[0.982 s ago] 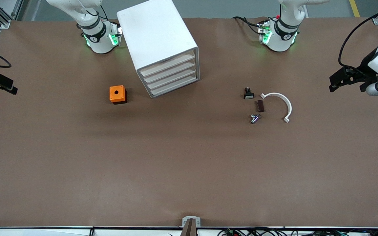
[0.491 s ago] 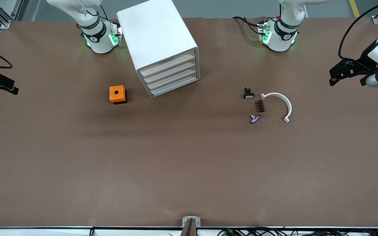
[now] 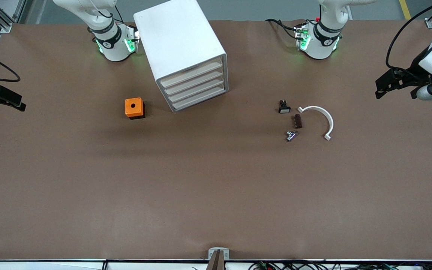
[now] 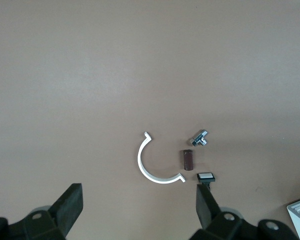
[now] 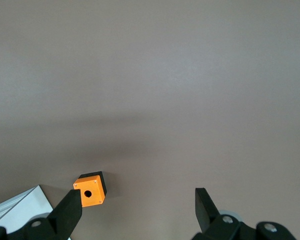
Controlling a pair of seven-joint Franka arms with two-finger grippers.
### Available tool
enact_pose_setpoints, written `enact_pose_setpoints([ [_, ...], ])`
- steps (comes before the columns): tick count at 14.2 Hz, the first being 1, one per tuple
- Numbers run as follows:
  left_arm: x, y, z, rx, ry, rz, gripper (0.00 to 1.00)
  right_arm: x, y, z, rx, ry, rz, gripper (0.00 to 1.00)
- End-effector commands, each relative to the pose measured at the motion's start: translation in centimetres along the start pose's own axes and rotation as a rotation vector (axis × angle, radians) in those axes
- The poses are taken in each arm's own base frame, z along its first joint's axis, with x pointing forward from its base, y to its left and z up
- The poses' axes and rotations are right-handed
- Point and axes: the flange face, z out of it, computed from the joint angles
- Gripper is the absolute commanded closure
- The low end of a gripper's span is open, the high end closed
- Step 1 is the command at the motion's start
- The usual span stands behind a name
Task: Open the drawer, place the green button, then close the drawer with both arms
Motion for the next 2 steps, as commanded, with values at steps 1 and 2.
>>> enact_pose_setpoints([
  [1,0.04,-0.19,-0.48,-0.002,0.006,0.012,0.00,-1.64,0.06,-0.11,-0.016,0.012,-0.015,0.00],
  [2,0.04,-0.18,-0.56,-0.004,0.008,0.013,0.00,-1.63,-0.02,-0.18,-0.016,0.014,-0.017,0.00],
])
